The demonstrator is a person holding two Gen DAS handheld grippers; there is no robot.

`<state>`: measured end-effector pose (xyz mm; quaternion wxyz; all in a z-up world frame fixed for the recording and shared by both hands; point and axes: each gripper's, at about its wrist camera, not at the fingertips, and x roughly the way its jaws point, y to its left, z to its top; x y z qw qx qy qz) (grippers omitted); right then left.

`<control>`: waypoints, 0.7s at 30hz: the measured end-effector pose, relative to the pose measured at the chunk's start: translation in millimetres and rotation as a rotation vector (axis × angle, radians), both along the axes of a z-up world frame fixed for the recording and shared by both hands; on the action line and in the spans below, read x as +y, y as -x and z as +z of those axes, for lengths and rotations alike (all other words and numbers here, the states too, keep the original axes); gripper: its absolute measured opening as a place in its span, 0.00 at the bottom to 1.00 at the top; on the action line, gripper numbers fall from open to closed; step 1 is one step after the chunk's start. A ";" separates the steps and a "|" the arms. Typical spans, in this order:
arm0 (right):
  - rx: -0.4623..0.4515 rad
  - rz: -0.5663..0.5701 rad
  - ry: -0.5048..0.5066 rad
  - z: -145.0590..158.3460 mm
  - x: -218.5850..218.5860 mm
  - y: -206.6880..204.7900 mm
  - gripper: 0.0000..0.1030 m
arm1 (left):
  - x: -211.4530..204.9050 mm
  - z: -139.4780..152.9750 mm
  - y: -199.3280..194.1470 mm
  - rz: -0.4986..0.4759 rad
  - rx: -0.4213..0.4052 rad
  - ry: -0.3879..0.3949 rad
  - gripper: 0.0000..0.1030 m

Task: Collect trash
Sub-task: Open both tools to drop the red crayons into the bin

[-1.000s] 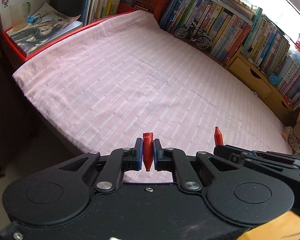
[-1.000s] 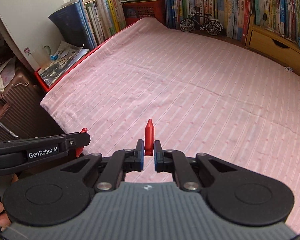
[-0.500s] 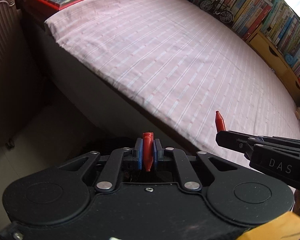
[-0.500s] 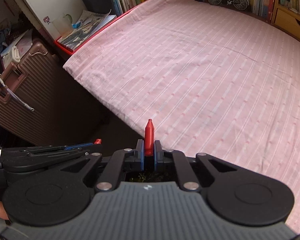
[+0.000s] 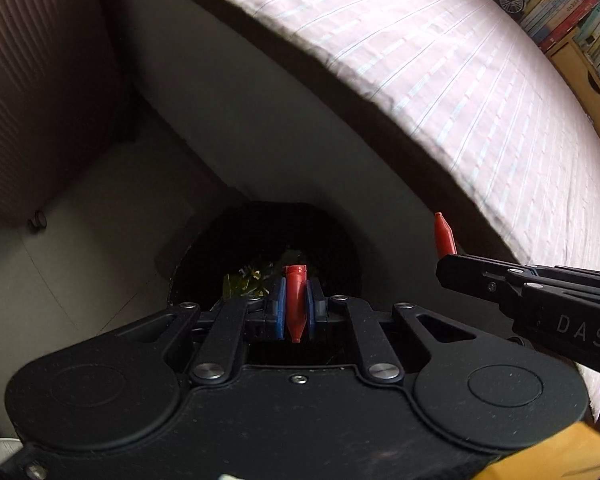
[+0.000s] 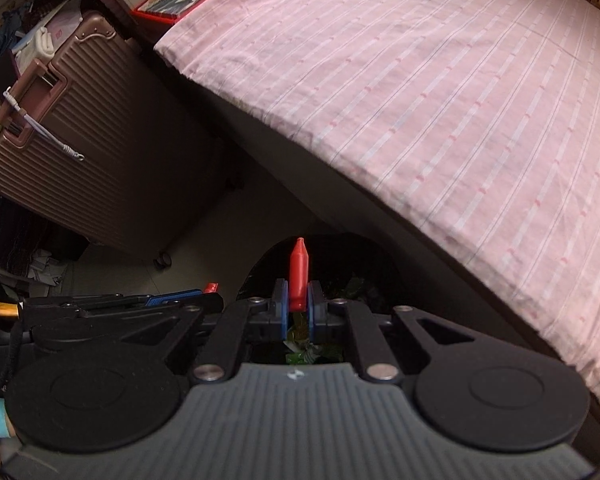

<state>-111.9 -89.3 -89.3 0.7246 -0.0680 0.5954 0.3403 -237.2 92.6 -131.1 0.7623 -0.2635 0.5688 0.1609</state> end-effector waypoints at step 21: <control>0.107 -0.050 0.069 -42.4 5.6 15.3 0.16 | 5.6 -41.6 7.9 -0.036 0.088 0.067 0.14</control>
